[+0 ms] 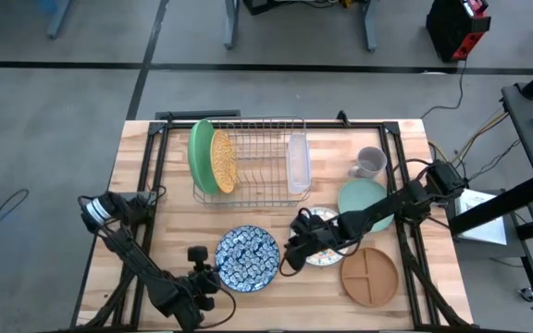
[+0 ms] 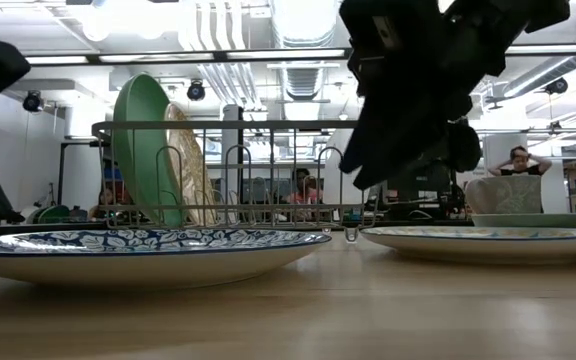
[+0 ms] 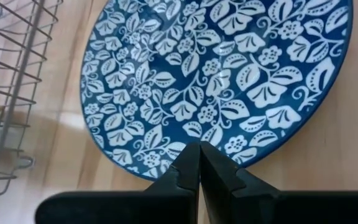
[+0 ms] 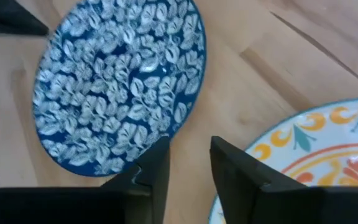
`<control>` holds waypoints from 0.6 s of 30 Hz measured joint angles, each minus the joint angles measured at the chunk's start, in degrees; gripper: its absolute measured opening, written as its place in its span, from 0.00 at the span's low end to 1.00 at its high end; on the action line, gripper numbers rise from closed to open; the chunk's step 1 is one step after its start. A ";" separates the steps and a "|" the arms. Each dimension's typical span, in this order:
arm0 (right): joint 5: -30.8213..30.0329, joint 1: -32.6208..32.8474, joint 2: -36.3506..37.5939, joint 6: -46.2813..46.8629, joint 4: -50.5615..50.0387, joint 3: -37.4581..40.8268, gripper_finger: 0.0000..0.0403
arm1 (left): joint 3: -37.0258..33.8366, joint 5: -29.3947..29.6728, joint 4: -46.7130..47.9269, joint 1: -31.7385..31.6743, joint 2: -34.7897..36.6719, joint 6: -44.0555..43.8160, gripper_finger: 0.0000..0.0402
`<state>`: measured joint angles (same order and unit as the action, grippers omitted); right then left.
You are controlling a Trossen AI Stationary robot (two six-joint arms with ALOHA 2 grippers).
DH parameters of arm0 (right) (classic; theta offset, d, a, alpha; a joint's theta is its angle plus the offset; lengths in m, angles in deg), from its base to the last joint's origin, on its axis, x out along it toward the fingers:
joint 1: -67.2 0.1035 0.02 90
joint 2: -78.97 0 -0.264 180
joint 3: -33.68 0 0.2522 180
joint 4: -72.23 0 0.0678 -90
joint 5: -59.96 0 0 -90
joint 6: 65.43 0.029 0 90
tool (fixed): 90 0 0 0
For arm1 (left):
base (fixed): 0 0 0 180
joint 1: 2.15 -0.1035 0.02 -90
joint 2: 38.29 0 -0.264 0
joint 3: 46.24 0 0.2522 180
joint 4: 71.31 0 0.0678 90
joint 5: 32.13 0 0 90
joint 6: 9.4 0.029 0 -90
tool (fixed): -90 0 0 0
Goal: Sort dishes
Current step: Put the blue patterned plate in the dish rack
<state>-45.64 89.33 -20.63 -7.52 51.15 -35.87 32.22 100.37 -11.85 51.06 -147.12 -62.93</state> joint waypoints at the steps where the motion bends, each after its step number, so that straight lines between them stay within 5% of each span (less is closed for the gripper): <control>1: -0.37 0.00 -0.17 0.35 0.43 -0.02 0.29 | 0.00 0.00 -0.34 0.01 -0.32 0.00 0.00; 18: -0.90 -0.02 -6.19 3.30 6.85 -0.51 0.49 | 0.04 -0.20 -3.48 0.00 -4.52 -1.08 0.00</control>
<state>-46.53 89.31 -26.82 -4.22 58.00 -36.39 32.27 100.17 -15.33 51.07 -151.64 -64.02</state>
